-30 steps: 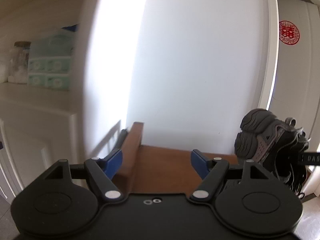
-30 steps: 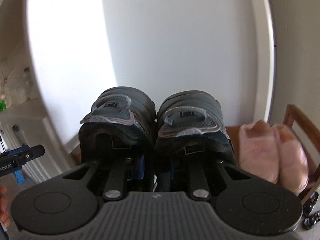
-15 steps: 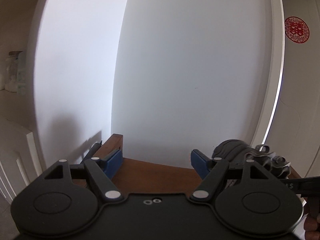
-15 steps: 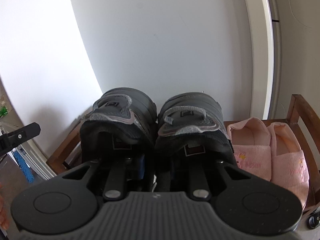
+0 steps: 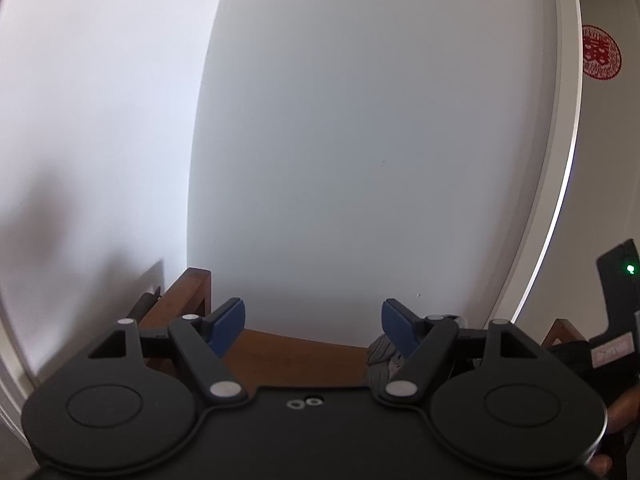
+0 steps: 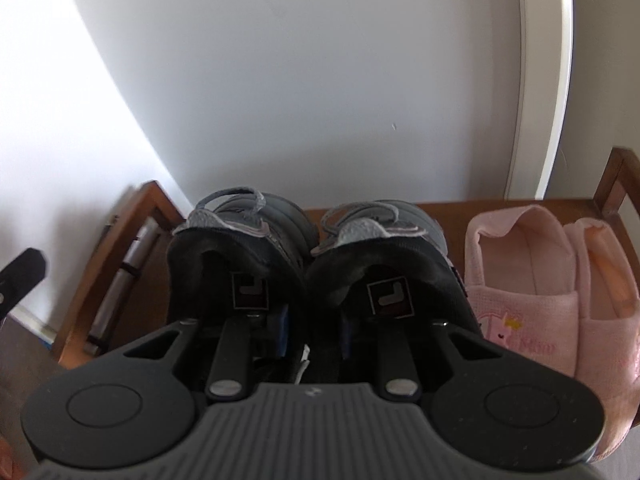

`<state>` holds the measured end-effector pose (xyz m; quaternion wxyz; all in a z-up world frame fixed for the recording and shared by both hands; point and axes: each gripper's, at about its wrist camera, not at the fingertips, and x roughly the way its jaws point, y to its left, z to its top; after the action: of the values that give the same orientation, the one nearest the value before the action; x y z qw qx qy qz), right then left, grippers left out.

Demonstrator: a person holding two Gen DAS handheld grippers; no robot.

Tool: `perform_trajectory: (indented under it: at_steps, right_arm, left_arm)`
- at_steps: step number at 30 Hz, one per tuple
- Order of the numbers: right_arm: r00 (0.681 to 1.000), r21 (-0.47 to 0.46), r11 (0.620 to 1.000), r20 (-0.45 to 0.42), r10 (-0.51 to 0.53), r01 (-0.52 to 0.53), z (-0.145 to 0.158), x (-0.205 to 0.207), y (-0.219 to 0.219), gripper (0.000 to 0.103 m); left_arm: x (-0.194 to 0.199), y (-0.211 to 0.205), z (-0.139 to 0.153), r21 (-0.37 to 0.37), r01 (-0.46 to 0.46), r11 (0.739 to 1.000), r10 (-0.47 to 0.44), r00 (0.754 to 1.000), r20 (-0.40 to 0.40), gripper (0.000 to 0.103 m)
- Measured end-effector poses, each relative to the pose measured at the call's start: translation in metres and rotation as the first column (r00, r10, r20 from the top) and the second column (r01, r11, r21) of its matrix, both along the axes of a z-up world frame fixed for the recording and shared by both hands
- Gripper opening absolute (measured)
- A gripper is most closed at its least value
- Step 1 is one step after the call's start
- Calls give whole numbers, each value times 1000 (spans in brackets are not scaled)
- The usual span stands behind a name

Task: Organize scattered shoes
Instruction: 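Carry the sneakers with the right tool onto the top shelf beside the slippers, then open the right tool and release the sneakers on the top shelf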

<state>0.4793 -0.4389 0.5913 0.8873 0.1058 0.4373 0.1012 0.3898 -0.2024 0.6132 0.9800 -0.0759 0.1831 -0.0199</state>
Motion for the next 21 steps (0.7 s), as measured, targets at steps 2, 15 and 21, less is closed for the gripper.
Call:
perform_trajectory:
  at_steps: [2, 15, 21]
  right_arm:
    - [999, 4, 1000, -45, -20, 20, -3, 9, -9, 28]
    - [972, -70, 991, -198, -128, 116, -43, 71, -1, 30]
    - [971, -79, 988, -190, -147, 134, -44, 83, 8, 30]
  left_arm:
    - [16, 5, -6, -5, 15, 1000, -15, 1000, -16, 75]
    - [71, 14, -29, -31, 115, 993, -117, 989, -90, 75]
    - [85, 20, -38, -37, 133, 990, -137, 985, -107, 75]
